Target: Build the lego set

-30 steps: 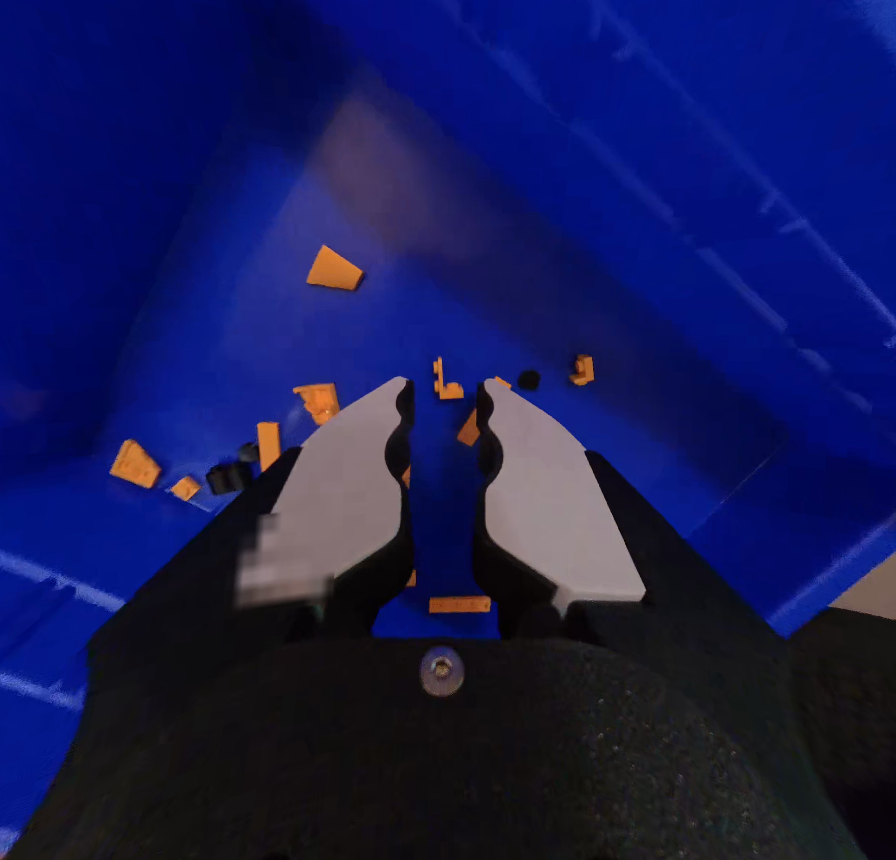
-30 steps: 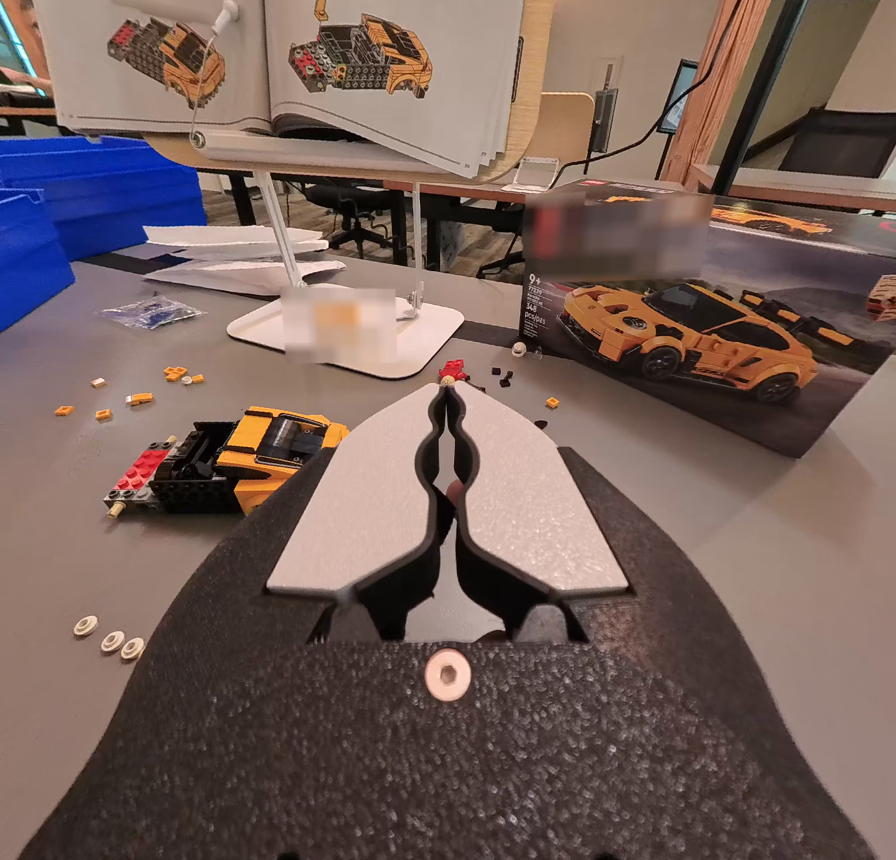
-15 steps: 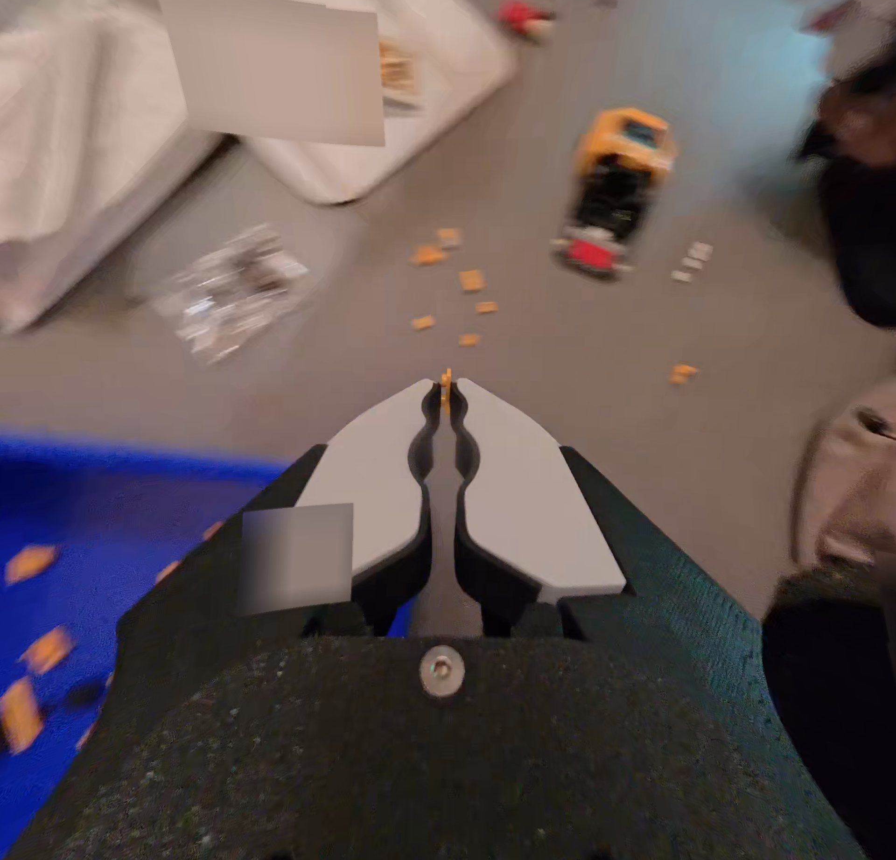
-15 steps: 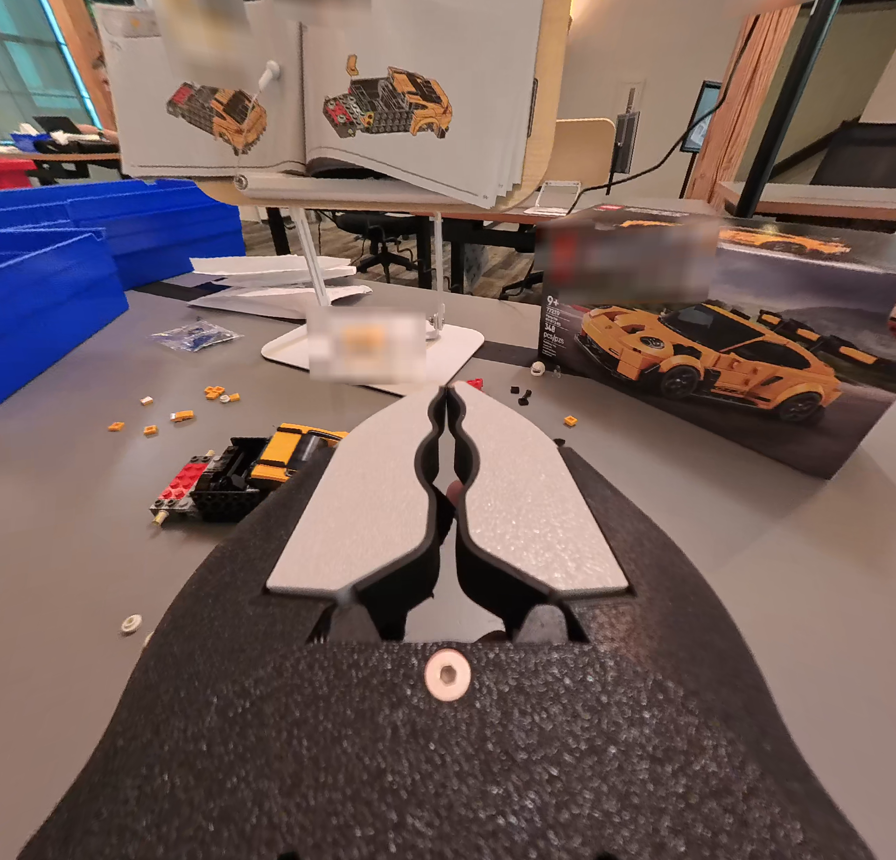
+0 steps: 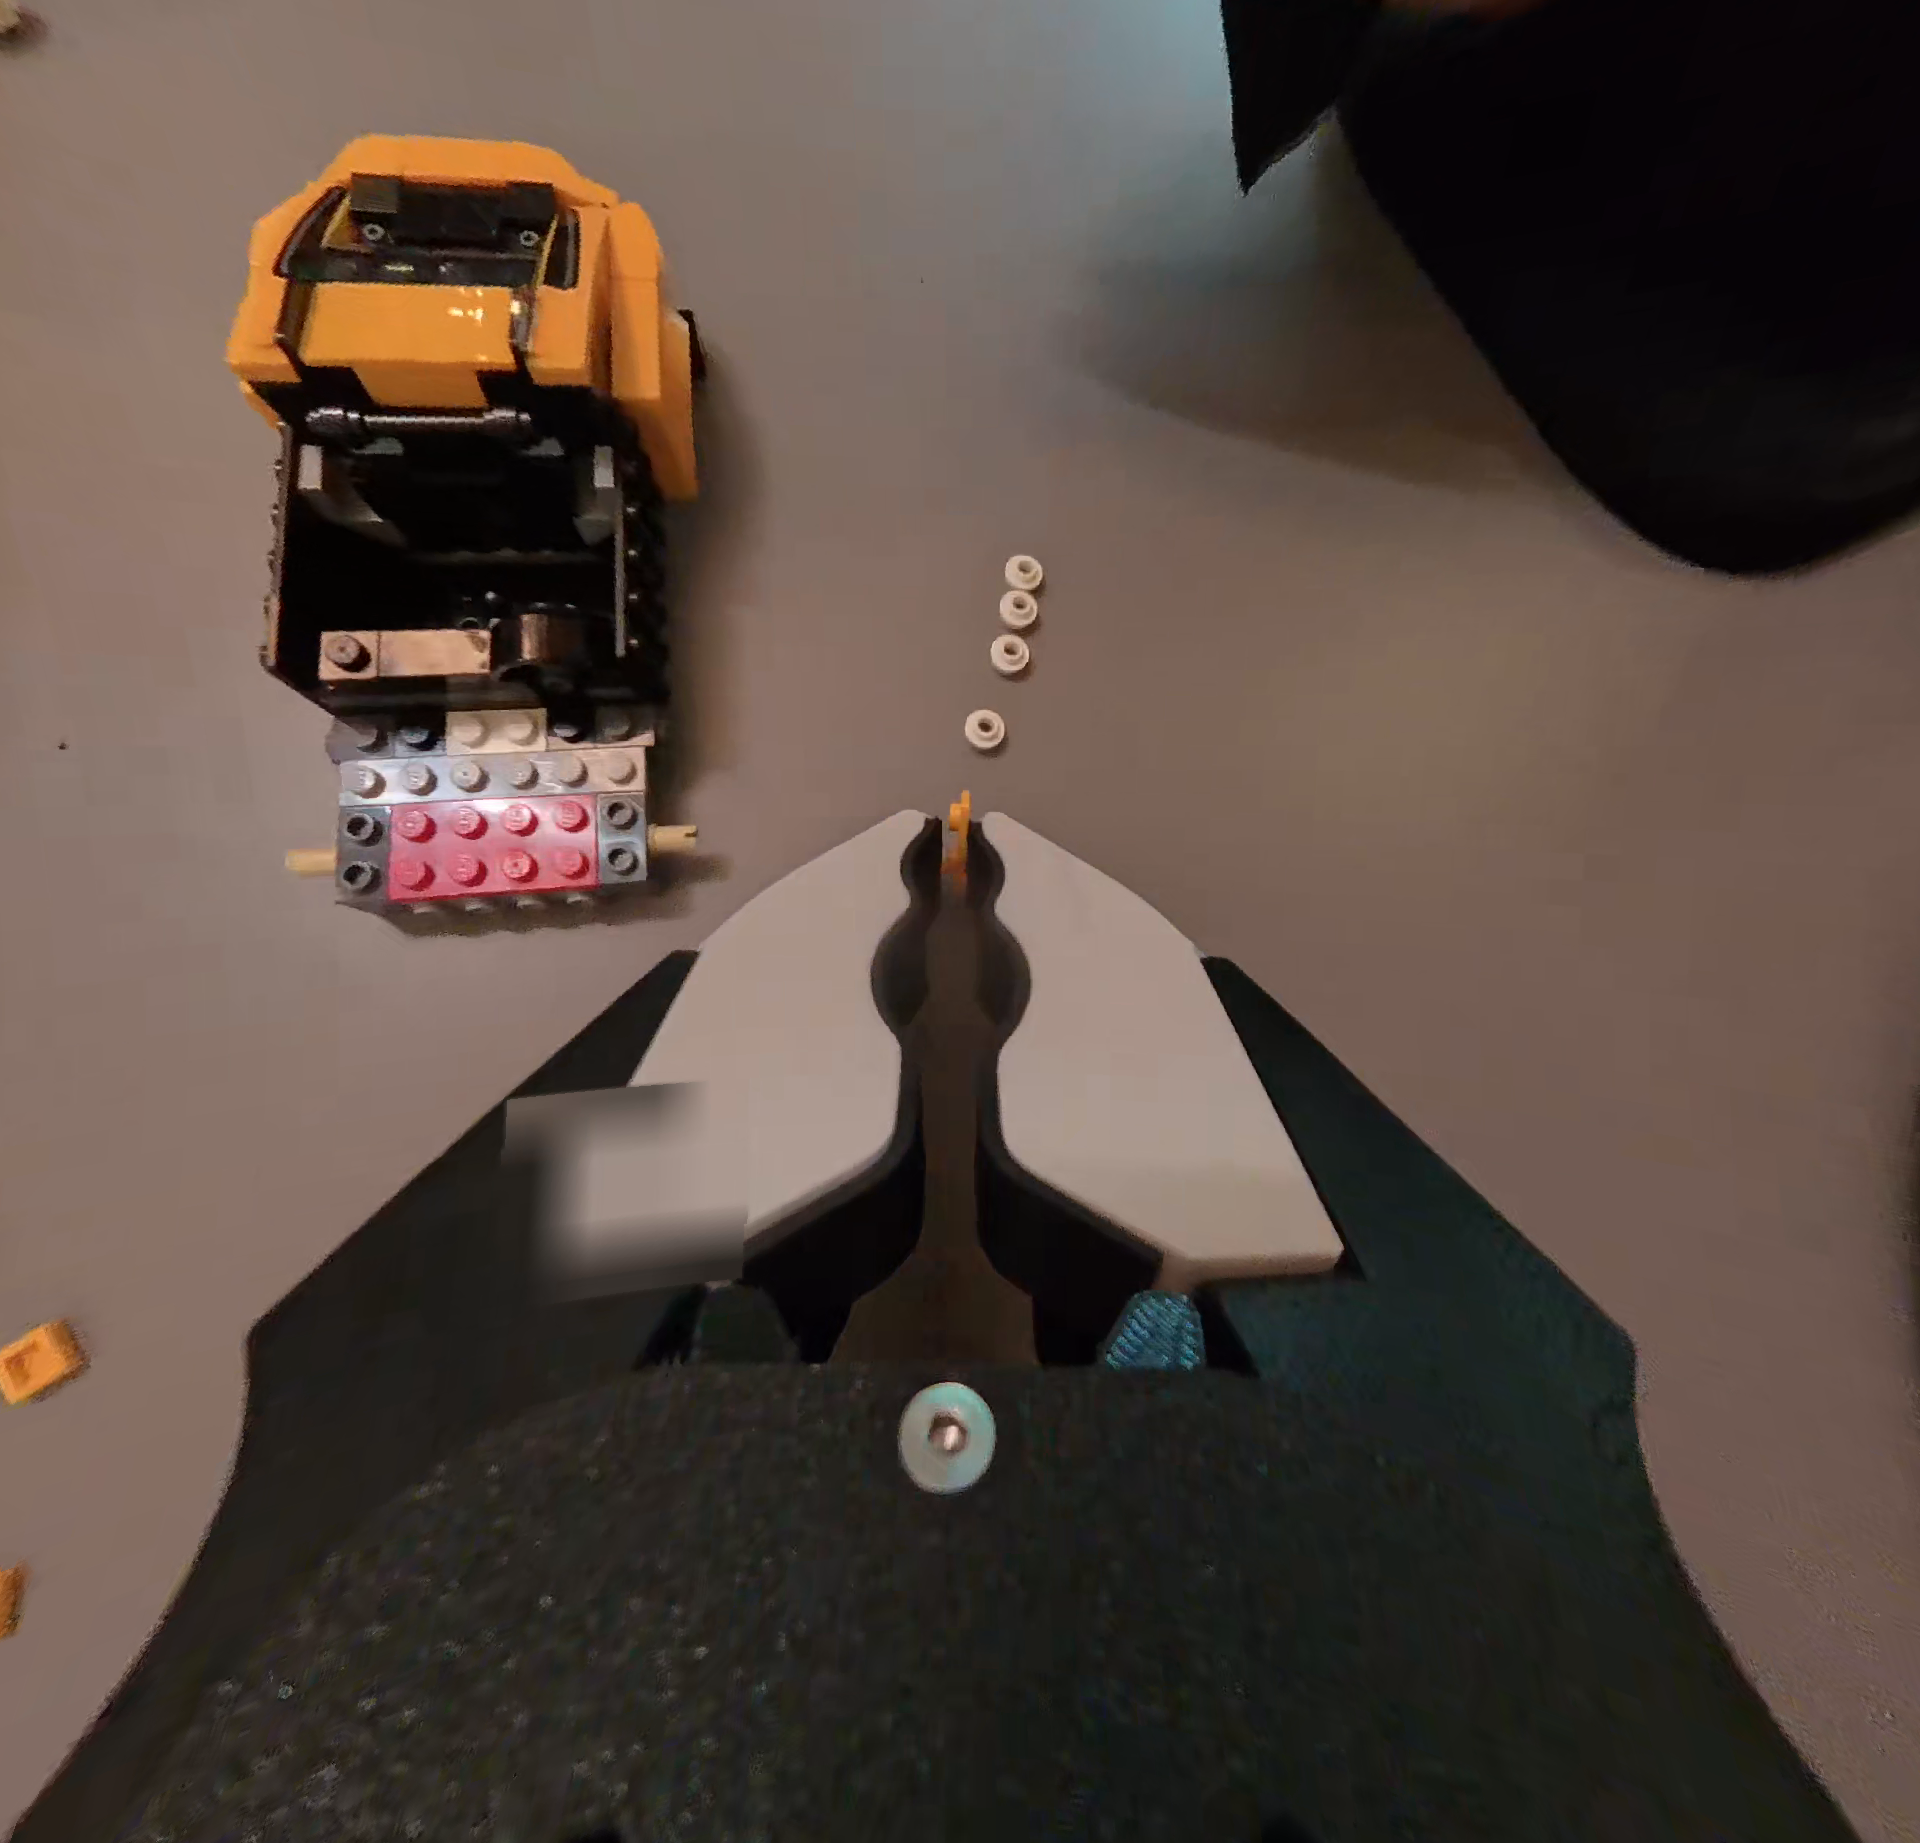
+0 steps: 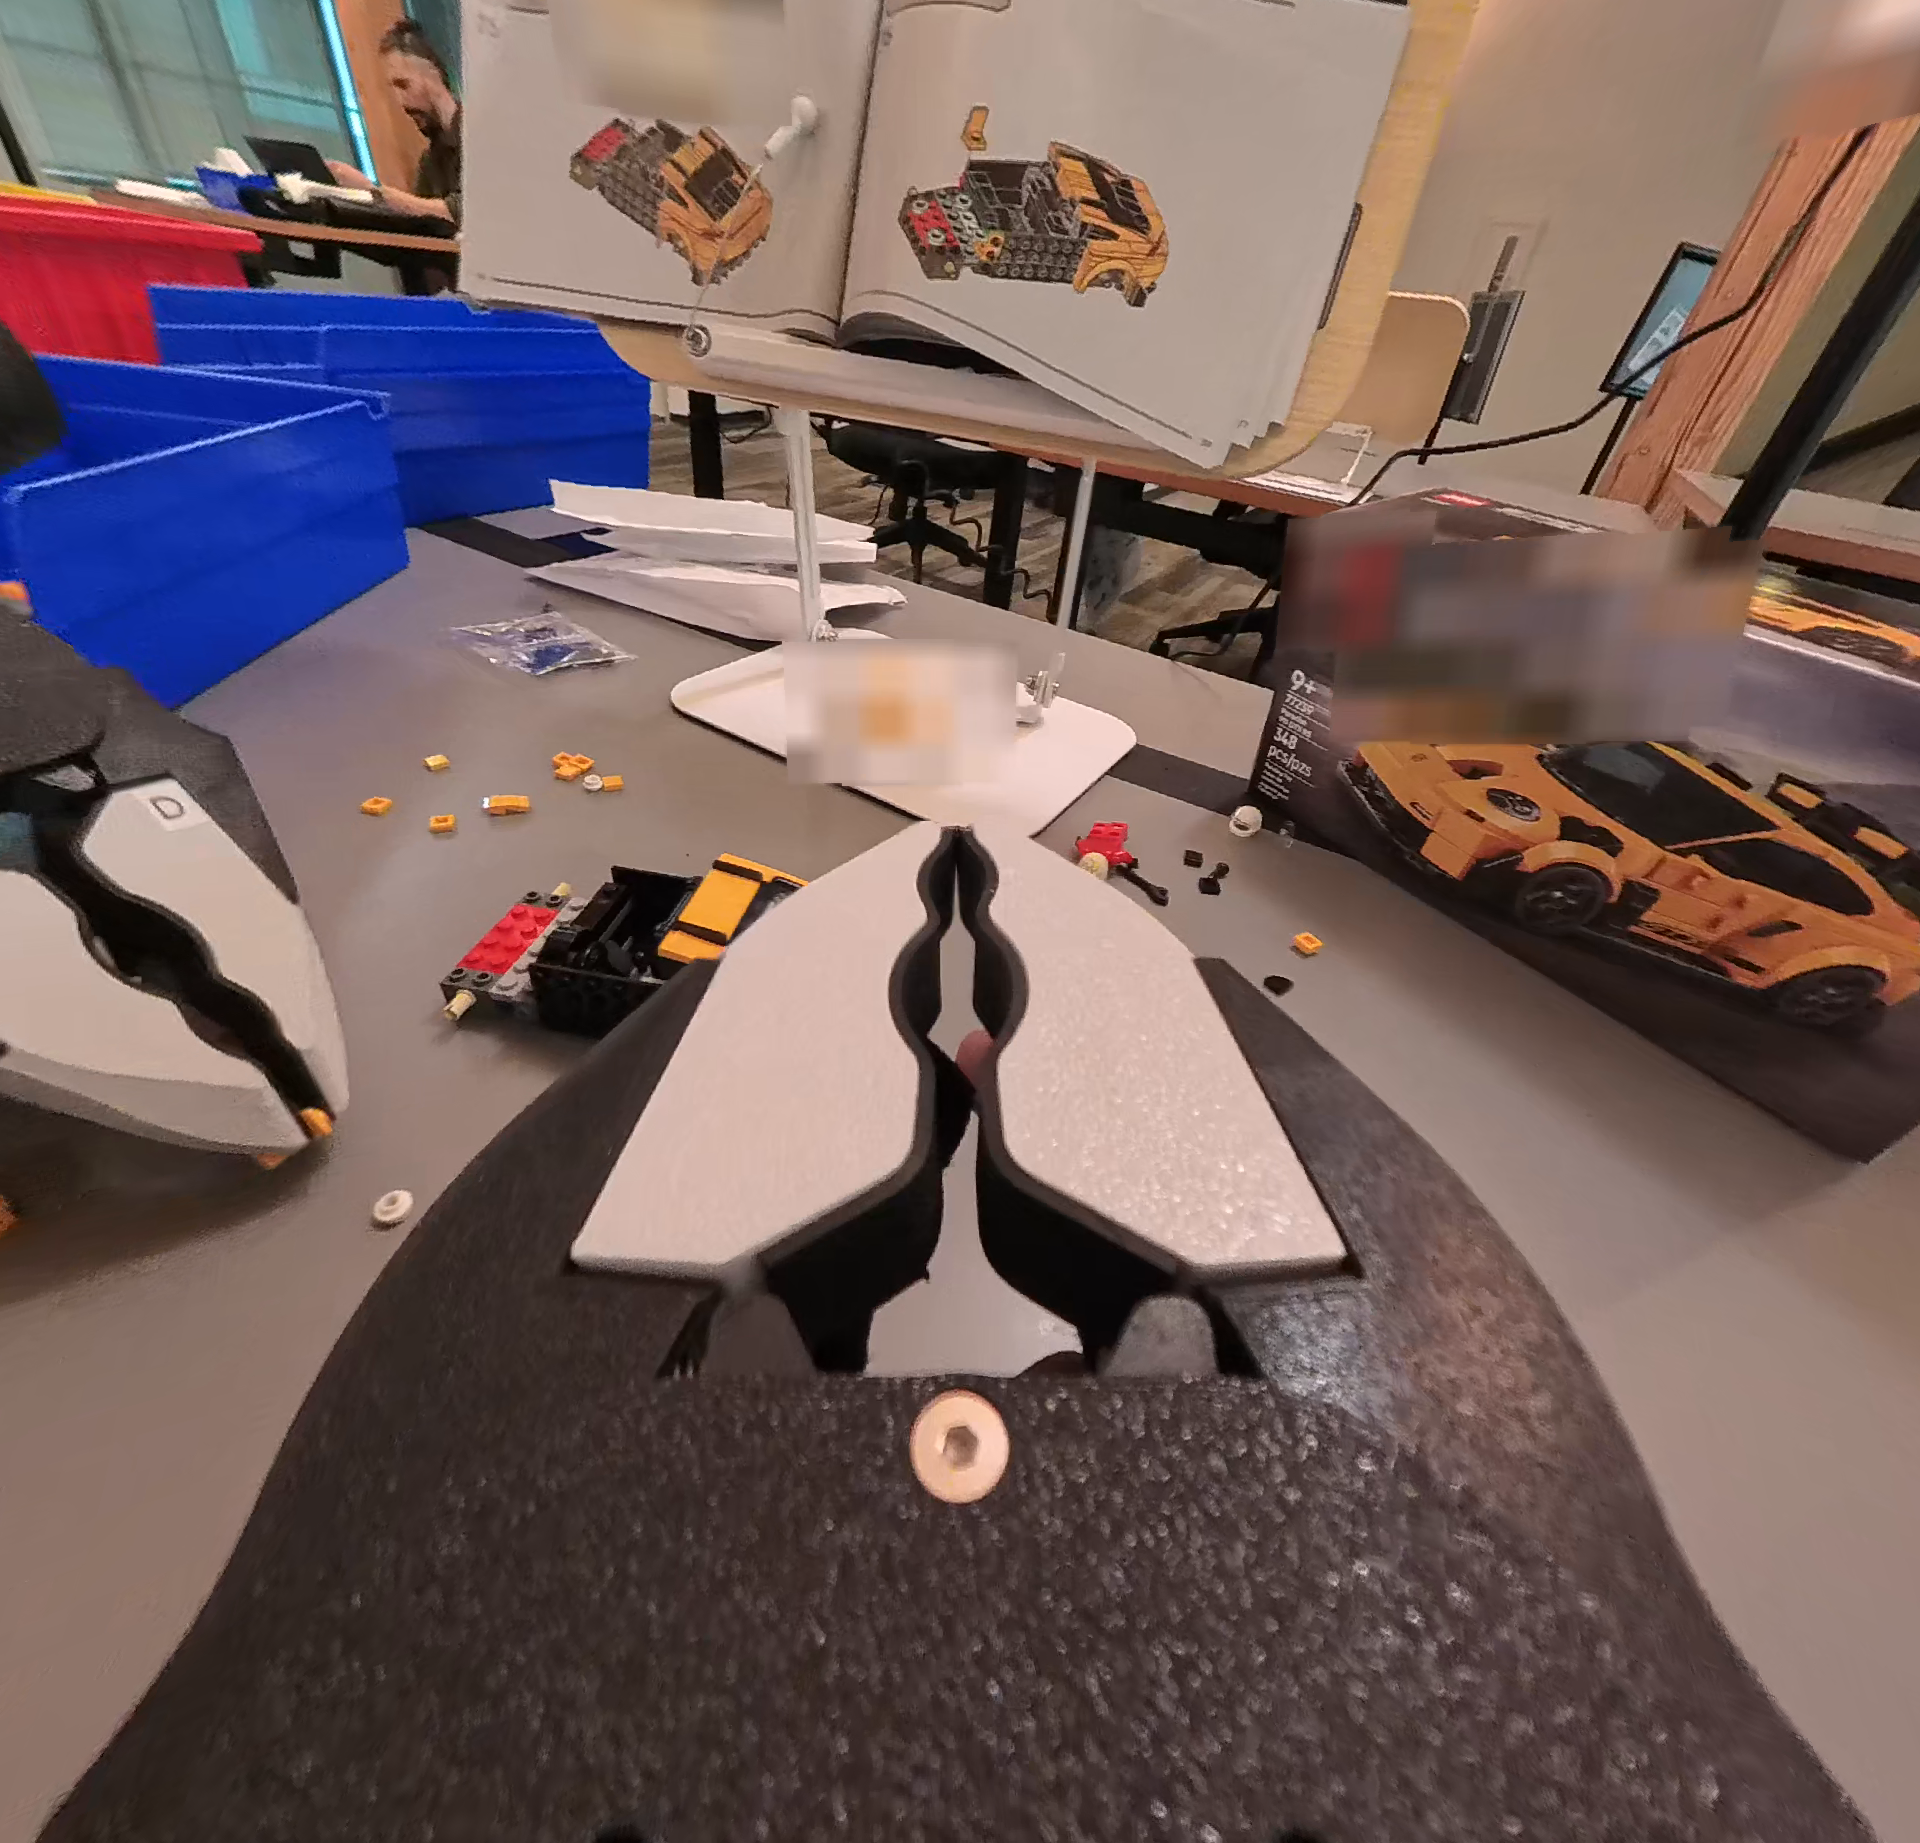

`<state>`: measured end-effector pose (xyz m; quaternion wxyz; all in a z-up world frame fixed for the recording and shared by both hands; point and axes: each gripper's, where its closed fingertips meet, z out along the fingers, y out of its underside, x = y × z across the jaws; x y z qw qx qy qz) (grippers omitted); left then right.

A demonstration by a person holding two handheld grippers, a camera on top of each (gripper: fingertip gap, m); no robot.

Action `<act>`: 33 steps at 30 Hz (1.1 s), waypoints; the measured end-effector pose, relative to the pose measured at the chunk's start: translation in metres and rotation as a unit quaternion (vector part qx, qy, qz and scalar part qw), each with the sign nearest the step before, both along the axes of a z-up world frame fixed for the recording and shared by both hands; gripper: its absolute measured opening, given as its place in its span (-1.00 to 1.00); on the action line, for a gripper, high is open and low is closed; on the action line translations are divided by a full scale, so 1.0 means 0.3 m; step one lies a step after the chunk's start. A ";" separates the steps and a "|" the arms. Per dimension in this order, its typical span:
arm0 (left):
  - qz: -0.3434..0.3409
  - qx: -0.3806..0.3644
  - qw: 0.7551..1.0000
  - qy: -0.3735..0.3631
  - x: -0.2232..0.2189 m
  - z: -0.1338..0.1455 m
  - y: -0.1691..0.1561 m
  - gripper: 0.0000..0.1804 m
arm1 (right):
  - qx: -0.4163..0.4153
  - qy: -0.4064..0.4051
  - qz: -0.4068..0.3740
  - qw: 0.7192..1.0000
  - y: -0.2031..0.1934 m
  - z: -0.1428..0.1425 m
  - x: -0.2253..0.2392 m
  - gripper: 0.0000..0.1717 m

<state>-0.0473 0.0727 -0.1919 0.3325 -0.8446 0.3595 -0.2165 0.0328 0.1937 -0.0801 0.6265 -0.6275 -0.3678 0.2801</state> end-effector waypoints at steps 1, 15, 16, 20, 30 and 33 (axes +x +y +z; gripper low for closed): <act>-0.002 0.010 1.000 0.004 -0.004 -0.006 -0.001 -0.92 | 0.001 -0.001 0.003 1.000 -0.006 0.000 -0.004 -1.00; -0.061 0.067 0.995 0.042 -0.070 -0.030 -0.039 -0.68 | 0.006 -0.042 0.022 0.999 -0.024 -0.049 -0.035 -1.00; -0.062 0.062 0.996 0.034 -0.076 -0.028 -0.043 -0.69 | 0.007 -0.044 0.023 0.999 -0.025 -0.051 -0.036 -1.00; -0.066 0.053 0.996 -0.026 -0.085 0.021 -0.056 -0.75 | 0.008 -0.047 0.027 0.998 -0.029 -0.053 -0.040 -1.00; 0.060 0.083 0.994 -0.031 -0.170 0.038 0.068 -0.69 | 0.010 -0.059 0.043 0.997 -0.047 -0.062 -0.057 -1.00; 0.092 0.088 0.991 -0.032 -0.193 0.039 0.112 -0.51 | 0.009 -0.061 0.043 0.997 -0.047 -0.067 -0.059 -1.00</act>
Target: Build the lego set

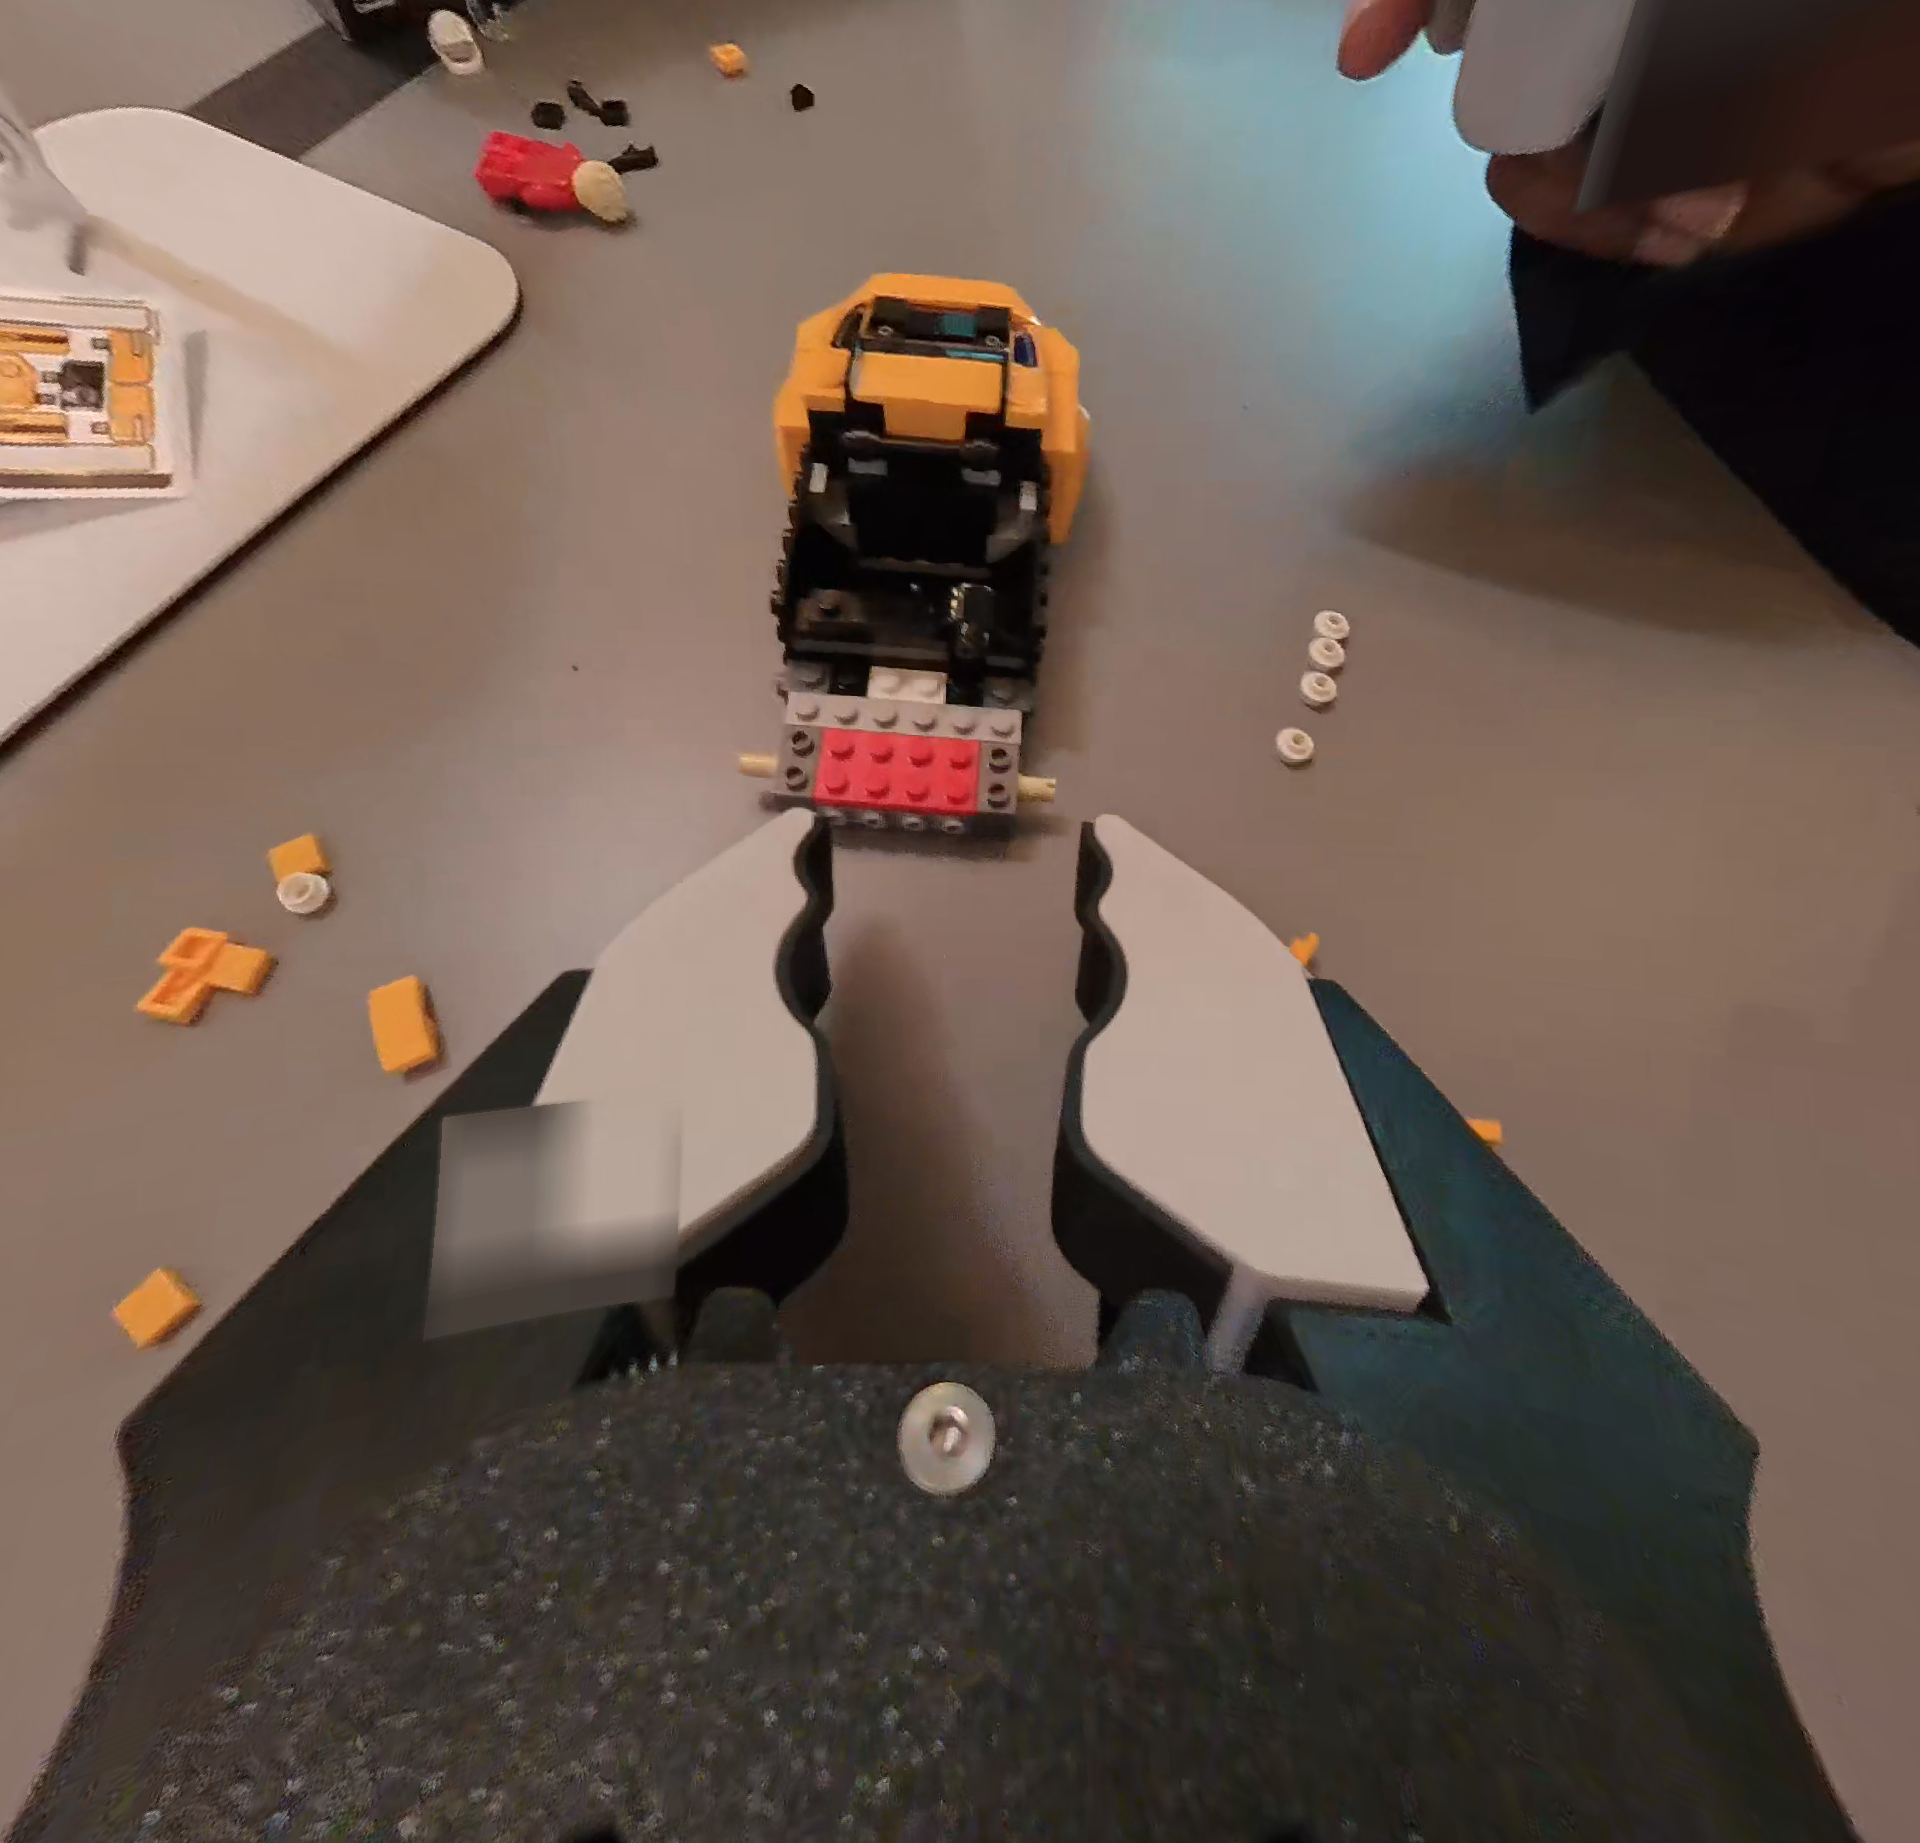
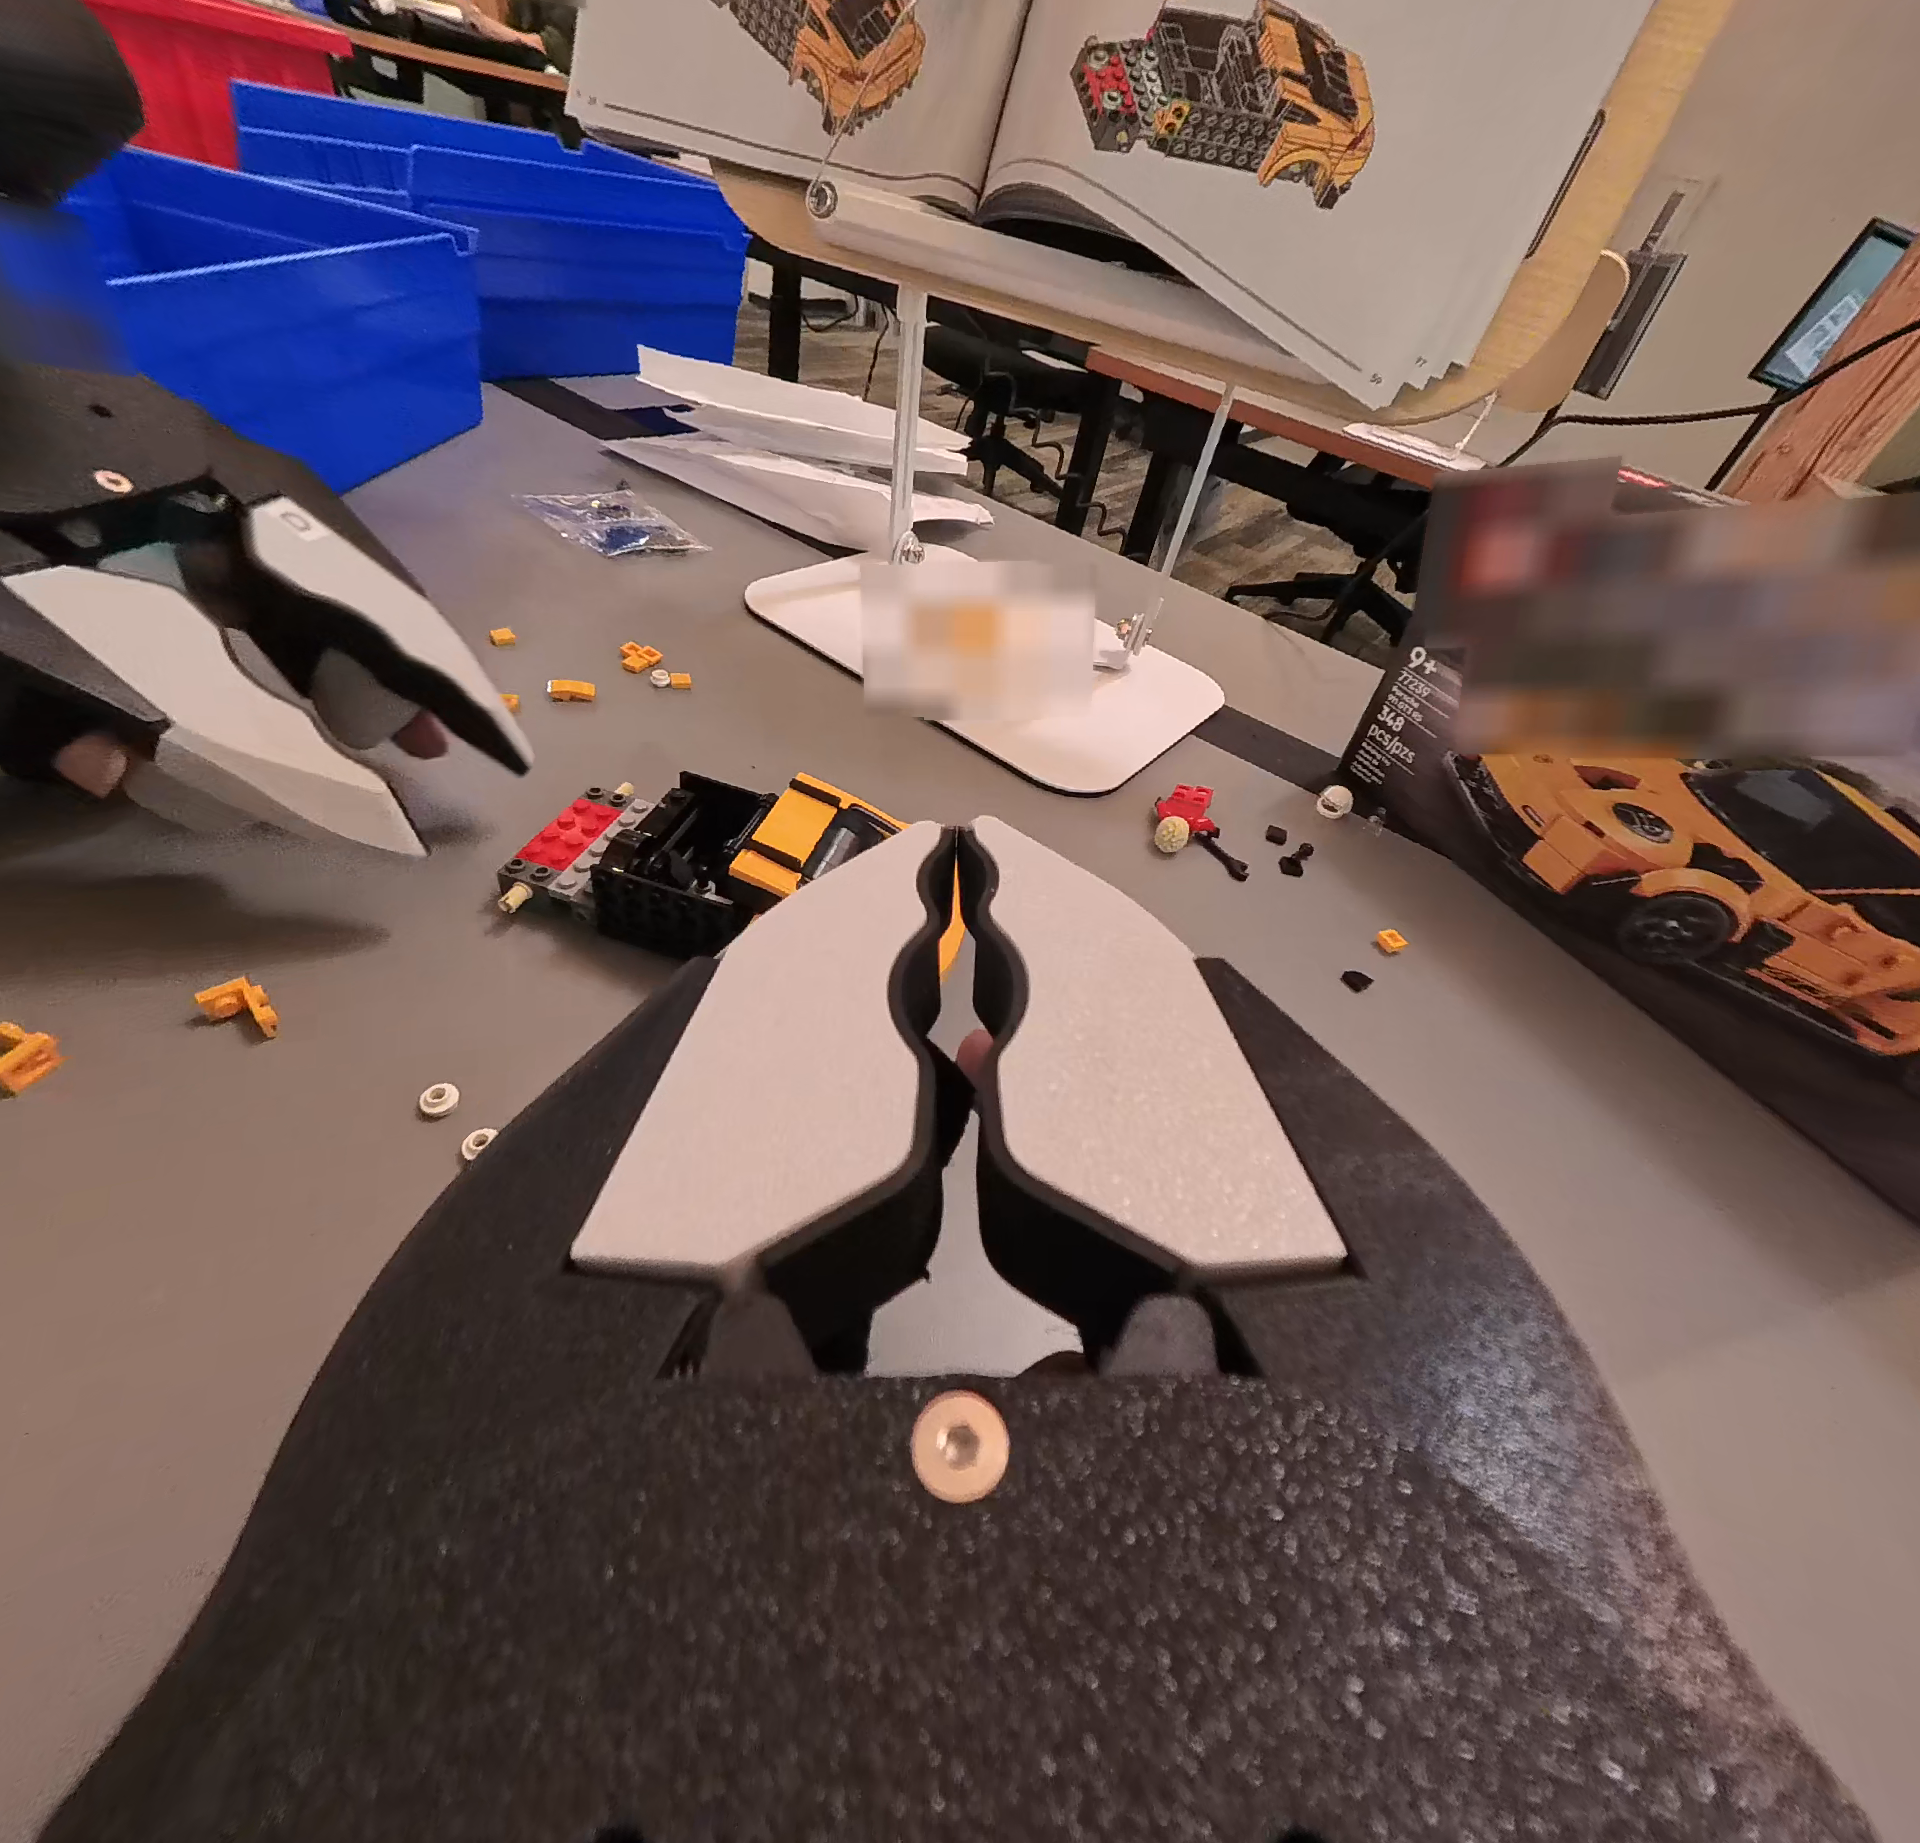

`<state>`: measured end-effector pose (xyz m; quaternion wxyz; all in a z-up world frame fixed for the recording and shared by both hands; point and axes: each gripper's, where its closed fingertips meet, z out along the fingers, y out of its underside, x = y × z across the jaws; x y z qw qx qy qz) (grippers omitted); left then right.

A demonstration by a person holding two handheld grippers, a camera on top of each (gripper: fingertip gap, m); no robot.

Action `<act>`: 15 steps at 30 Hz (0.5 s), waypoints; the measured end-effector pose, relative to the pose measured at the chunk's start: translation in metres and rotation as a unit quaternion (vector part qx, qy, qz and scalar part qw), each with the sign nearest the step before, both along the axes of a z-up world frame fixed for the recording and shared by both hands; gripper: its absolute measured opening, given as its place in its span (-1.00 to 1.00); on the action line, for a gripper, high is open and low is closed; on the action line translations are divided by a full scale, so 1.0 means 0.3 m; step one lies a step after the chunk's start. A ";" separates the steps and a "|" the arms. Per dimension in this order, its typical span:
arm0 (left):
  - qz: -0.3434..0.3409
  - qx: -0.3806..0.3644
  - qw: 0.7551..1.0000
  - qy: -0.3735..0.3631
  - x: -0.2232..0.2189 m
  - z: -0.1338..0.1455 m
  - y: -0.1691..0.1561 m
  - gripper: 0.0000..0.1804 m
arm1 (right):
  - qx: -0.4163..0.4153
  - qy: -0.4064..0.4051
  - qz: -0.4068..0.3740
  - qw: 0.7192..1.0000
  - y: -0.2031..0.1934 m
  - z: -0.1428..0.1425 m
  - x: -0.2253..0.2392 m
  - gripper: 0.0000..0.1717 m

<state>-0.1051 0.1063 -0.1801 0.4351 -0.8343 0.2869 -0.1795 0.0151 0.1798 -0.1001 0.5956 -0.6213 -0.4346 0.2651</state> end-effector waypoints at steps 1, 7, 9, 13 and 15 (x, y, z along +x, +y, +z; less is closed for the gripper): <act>0.002 0.004 1.000 0.004 0.001 -0.001 0.013 -0.44 | 0.000 0.000 0.000 1.000 0.000 -0.001 -0.001 -1.00; -0.010 -0.019 0.999 0.045 0.020 -0.049 0.068 -0.27 | 0.000 -0.006 0.004 1.000 -0.002 -0.008 -0.007 -1.00; -0.015 -0.020 0.999 0.045 0.026 -0.048 0.069 -0.34 | -0.001 -0.007 0.004 1.000 -0.002 -0.010 -0.008 -1.00; -0.003 -0.017 0.998 0.062 0.034 -0.048 0.066 -0.37 | -0.002 -0.009 0.004 1.000 -0.002 -0.013 -0.009 -1.00; 0.008 -0.019 0.998 0.064 0.044 -0.048 0.063 -0.37 | -0.001 -0.009 0.004 1.000 -0.002 -0.012 -0.008 -1.00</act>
